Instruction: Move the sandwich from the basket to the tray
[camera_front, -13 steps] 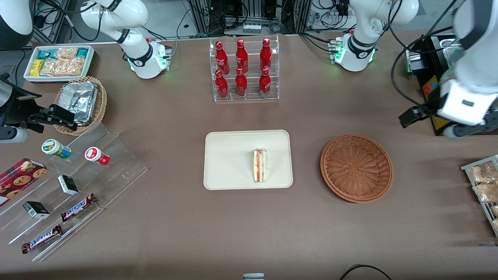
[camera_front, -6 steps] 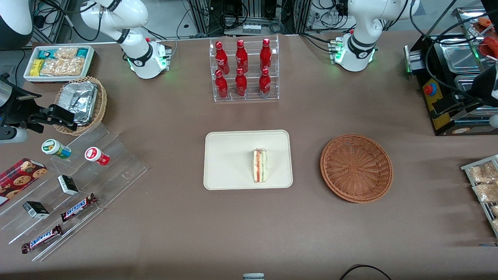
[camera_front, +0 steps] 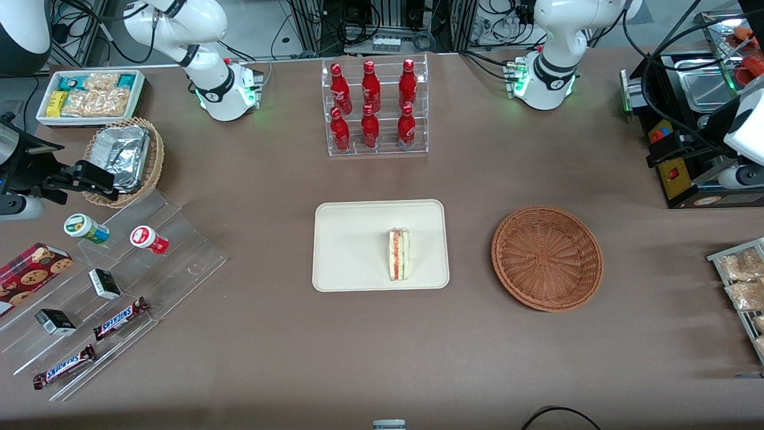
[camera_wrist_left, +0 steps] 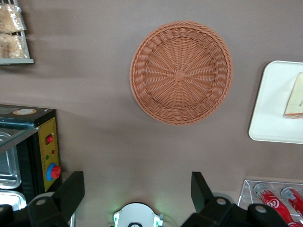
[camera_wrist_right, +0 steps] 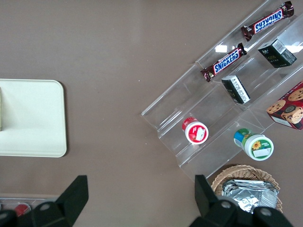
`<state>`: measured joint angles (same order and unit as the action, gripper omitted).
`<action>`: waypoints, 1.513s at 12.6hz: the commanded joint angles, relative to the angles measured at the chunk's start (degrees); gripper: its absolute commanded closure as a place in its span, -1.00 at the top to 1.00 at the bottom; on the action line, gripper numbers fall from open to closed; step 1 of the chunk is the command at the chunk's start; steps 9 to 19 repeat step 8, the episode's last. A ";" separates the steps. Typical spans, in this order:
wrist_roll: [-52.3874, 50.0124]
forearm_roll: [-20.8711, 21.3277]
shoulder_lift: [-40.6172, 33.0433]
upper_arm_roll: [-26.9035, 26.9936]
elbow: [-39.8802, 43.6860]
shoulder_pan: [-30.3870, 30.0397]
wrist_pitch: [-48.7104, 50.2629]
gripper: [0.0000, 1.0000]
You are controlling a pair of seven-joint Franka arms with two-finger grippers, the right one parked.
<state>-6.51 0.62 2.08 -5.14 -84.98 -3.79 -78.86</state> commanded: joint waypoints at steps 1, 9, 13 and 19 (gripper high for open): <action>7.09 0.97 -1.37 -0.31 -0.36 -1.04 0.63 0.99; 8.10 0.88 -0.76 0.92 0.25 1.59 0.63 0.99; 8.10 0.88 -0.76 0.92 0.25 1.59 0.63 0.99; 8.10 0.88 -0.76 0.92 0.25 1.59 0.63 0.99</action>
